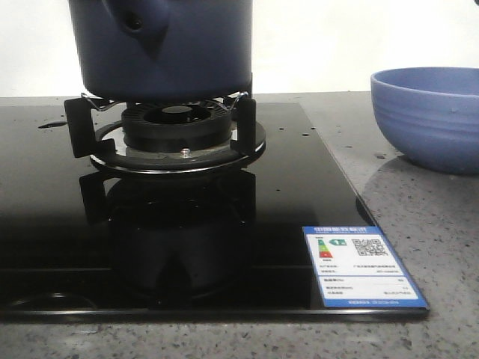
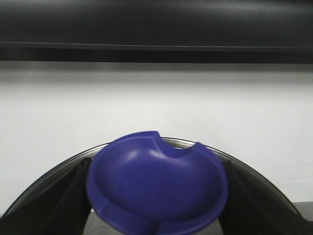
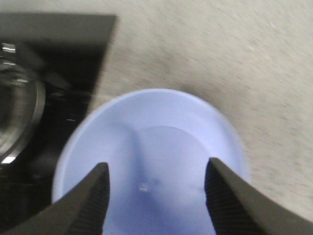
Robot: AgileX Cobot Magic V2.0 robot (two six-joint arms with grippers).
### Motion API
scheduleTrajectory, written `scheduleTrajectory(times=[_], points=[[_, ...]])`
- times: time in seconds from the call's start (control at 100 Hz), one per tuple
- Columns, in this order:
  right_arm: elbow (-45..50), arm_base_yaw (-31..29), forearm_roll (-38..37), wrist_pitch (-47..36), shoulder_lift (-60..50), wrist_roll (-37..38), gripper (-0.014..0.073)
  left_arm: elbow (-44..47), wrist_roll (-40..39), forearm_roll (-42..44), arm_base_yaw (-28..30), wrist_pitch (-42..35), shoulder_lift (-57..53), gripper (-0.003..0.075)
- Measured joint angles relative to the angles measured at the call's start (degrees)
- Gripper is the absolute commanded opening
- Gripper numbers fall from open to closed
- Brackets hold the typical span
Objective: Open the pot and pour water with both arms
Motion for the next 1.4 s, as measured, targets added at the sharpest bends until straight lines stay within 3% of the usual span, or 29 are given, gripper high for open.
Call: scheduleTrajectory(times=[0.15, 0.37, 0.44, 0.6, 0.93, 1.139, 1.399], points=[[-5.42, -2.52, -4.82, 7.55, 6.87, 2.85, 0.0388, 0.0, 0.0, 0.1, 1.73, 1.59, -0.71, 0.0368], [-6.01, -3.25, -6.55, 11.61, 13.22, 3.8, 0.037, 0.0, 0.0, 0.13, 1.73, 2.87, -0.71, 0.0368], [-6.01, -3.25, -6.61, 11.73, 14.67, 3.95, 0.0286, 0.0, 0.0, 0.13, 1.73, 3.12, -0.71, 0.0368], [-6.01, -3.25, -6.76, 11.73, 16.87, 3.95, -0.0073, 0.0, 0.0, 0.23, 1.73, 3.44, -0.71, 0.0368], [-9.92, -3.25, -4.01, 14.39, 17.05, 2.48, -0.0062, 0.1, 0.0, 0.35, 1.73, 3.79, -0.71, 0.0368], [-20.41, -1.74, -0.49, 17.81, 16.99, 1.9, -0.0061, 0.1, 0.0, 0.35, 1.83, 3.79, -0.71, 0.0368], [-36.89, 5.14, 0.95, 20.72, 20.09, 2.71, -0.0061, 0.1, 0.0, 0.35, 1.86, 4.12, -0.71, 0.0368]])
